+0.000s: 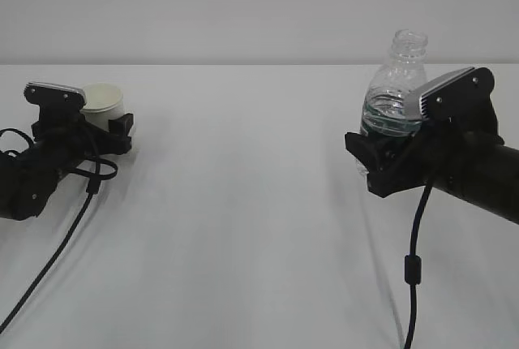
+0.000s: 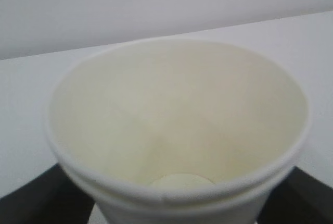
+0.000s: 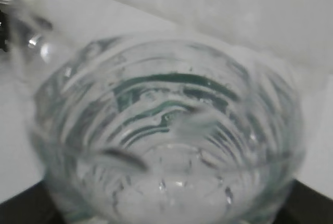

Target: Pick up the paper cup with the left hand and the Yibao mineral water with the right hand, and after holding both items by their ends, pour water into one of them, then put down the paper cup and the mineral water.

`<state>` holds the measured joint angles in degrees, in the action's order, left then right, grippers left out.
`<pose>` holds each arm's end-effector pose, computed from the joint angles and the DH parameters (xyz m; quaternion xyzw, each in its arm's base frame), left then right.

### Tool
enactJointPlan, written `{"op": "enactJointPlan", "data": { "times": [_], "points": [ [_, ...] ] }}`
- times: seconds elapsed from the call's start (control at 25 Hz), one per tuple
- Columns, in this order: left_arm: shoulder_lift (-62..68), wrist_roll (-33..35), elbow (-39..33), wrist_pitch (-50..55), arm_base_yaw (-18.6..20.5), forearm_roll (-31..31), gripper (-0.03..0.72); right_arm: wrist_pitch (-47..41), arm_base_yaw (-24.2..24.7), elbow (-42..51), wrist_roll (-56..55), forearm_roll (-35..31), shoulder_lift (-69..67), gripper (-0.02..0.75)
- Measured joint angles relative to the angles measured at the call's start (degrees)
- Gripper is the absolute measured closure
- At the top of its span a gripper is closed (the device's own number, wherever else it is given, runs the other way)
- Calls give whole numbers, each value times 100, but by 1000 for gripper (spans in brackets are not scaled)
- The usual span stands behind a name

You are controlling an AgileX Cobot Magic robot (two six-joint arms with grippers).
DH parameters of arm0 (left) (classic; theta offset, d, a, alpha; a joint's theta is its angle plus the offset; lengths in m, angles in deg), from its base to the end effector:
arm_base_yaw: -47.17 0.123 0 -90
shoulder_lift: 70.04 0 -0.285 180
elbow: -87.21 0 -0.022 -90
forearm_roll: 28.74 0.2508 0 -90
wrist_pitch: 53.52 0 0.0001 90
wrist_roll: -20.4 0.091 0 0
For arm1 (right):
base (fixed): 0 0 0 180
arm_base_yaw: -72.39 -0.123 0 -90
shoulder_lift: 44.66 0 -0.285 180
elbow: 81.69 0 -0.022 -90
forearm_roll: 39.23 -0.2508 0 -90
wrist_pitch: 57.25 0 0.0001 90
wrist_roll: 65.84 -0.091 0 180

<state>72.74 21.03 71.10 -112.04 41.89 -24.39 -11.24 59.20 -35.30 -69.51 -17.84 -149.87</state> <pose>0.4247 -0.0452 0.0528 0.0755 0.7647 -0.0381 0.6388 0.2838 0.0910 0.1612 -0.2477 0.7647 0.1152 0.5836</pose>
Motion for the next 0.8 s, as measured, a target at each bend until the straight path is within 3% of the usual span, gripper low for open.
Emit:
{"op": "enactJointPlan", "data": {
  "times": [0.8],
  "points": [
    [13,-14,22,277,0,-47,141,0,0,0,-28,12,0,239]
  ]
}}
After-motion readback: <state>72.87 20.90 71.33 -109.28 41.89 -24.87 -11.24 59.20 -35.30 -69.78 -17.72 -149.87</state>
